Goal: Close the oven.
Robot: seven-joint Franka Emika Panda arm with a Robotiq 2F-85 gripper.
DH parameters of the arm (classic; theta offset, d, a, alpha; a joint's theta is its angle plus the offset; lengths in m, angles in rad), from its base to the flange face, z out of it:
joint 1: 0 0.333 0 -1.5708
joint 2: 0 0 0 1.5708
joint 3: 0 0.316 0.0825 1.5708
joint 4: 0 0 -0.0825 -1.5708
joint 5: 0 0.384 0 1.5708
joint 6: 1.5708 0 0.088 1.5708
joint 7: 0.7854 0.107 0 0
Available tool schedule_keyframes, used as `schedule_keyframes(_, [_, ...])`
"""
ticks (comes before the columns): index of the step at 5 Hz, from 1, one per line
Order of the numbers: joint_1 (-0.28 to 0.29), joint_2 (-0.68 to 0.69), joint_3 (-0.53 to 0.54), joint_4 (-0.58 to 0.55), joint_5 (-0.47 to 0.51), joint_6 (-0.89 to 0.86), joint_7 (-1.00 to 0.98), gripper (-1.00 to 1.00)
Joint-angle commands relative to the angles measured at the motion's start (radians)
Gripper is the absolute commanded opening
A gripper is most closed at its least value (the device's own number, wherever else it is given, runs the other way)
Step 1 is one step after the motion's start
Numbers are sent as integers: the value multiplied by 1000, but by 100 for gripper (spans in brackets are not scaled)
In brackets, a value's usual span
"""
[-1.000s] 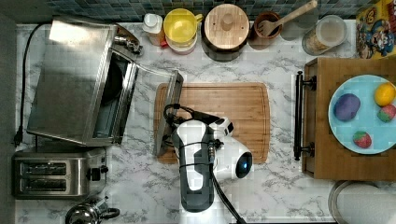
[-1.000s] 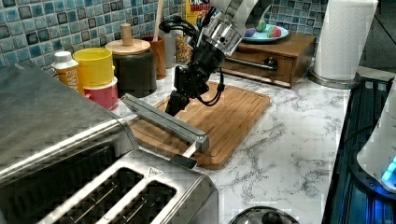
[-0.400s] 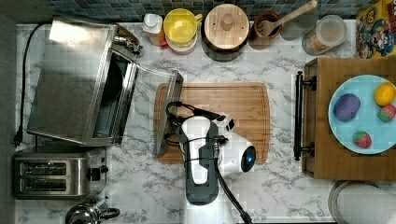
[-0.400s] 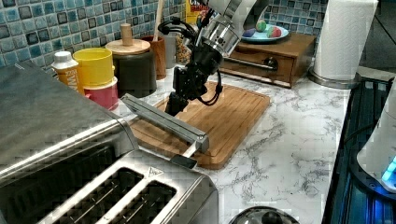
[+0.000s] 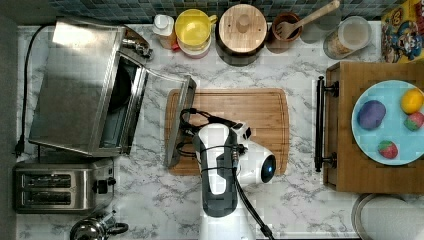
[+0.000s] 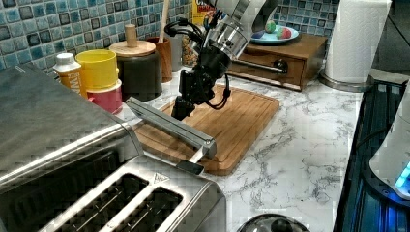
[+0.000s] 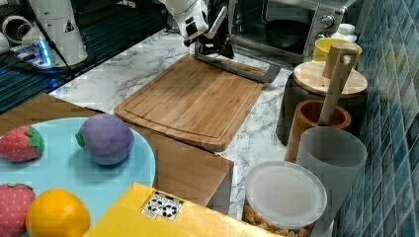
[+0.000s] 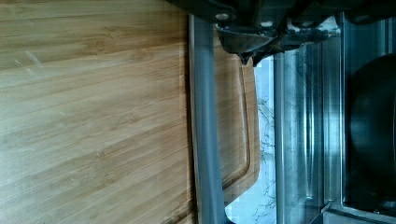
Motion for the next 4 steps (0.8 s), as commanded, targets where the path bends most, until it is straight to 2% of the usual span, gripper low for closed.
schedule_keyframes(1, [140, -194, 158, 169, -61, -26, 151, -100])
schedule_keyframes(2, [142, -225, 193, 192, -71, 5, 193, -100])
schedule_keyframes(3, [163, -204, 216, 245, -256, 60, 395, -100])
schedule_keyframes(4, [164, -143, 255, 335, -619, 76, 729, -100])
